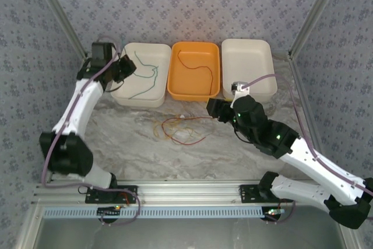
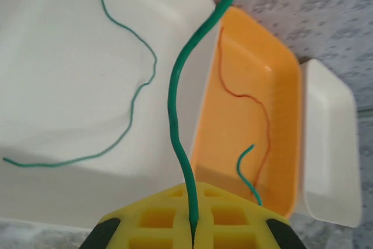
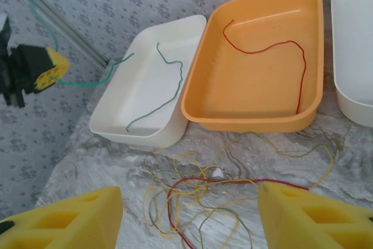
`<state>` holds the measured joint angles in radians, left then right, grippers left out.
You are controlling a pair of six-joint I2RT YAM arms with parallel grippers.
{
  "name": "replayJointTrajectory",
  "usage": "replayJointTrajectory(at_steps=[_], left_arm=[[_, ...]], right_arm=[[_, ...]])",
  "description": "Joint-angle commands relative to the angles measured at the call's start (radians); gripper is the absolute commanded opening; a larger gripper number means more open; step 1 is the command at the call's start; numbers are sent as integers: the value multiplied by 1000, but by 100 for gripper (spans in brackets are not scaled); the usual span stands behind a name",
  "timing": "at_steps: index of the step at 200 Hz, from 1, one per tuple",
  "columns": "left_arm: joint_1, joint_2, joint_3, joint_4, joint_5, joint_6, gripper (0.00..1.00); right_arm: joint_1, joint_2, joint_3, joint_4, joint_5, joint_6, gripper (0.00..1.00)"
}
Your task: Untangle the cables
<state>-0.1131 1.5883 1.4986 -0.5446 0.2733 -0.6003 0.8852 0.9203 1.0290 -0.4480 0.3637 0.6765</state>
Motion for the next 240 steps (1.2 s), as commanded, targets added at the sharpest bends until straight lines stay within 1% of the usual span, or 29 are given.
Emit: replayJointTrajectory(at_steps=[1, 11, 31, 47, 63, 70, 75, 87, 95, 105, 116, 129, 142, 149, 154, 156, 175, 189, 205, 225, 232, 240], left_arm=[[16, 189, 161, -207, 87, 207, 0], [21, 287, 231, -244, 118, 227, 0], [27, 449, 367, -317, 139, 245, 0], [32, 549, 482, -398, 110, 263, 0], [34, 617, 560, -449, 94, 280, 0], [34, 640, 585, -461, 91, 286, 9], [33, 652, 597, -463, 99, 291, 18], [29, 674, 628, -475, 112, 305, 37], [25, 683, 642, -484, 104, 314, 46], [18, 682, 656, -493, 96, 325, 53], [11, 663, 656, -492, 79, 327, 59], [-1, 625, 643, -478, 63, 327, 61], [-16, 576, 624, -463, 34, 318, 66], [-24, 549, 609, -450, 33, 313, 70], [-30, 532, 601, -444, 33, 310, 76], [-31, 528, 601, -442, 32, 310, 77], [-43, 514, 636, -497, 4, 308, 77], [-57, 470, 606, -492, -30, 298, 72], [-84, 338, 465, -403, -67, 255, 67], [-134, 114, 196, -253, -83, 160, 64], [-153, 29, 84, -202, -103, 108, 62], [-177, -67, -49, -126, -97, 48, 60]], right_arm=[[-8, 5, -12, -51, 13, -39, 65], [-12, 8, -14, -53, 4, -39, 65], [-18, 14, -25, -49, -12, -39, 65], [-26, 20, -30, -54, -20, -39, 65], [-32, 22, -39, -49, -29, -39, 65], [-34, 24, -43, -45, -33, -39, 65], [-35, 27, -44, -43, -36, -39, 66], [-38, 37, -47, -43, -40, -39, 66], [-41, 47, -48, -45, -40, -39, 66], [-44, 52, -51, -45, -41, -38, 66], [-46, 56, -59, -42, -40, -38, 66], [-46, 59, -72, -36, -40, -37, 67], [-52, 77, -88, -26, -49, -39, 67], [-55, 91, -97, -24, -60, -39, 66], [-55, 100, -102, -22, -66, -38, 66], [-56, 104, -103, -23, -68, -38, 66], [-55, 128, -131, -3, -89, -20, 66], [-55, 151, -153, 21, -107, -8, 66], [-50, 195, -169, 50, -130, 4, 64], [-31, 264, -184, 103, -152, -1, 63], [-24, 300, -177, 110, -159, -4, 63], [-15, 345, -161, 113, -164, -9, 62]])
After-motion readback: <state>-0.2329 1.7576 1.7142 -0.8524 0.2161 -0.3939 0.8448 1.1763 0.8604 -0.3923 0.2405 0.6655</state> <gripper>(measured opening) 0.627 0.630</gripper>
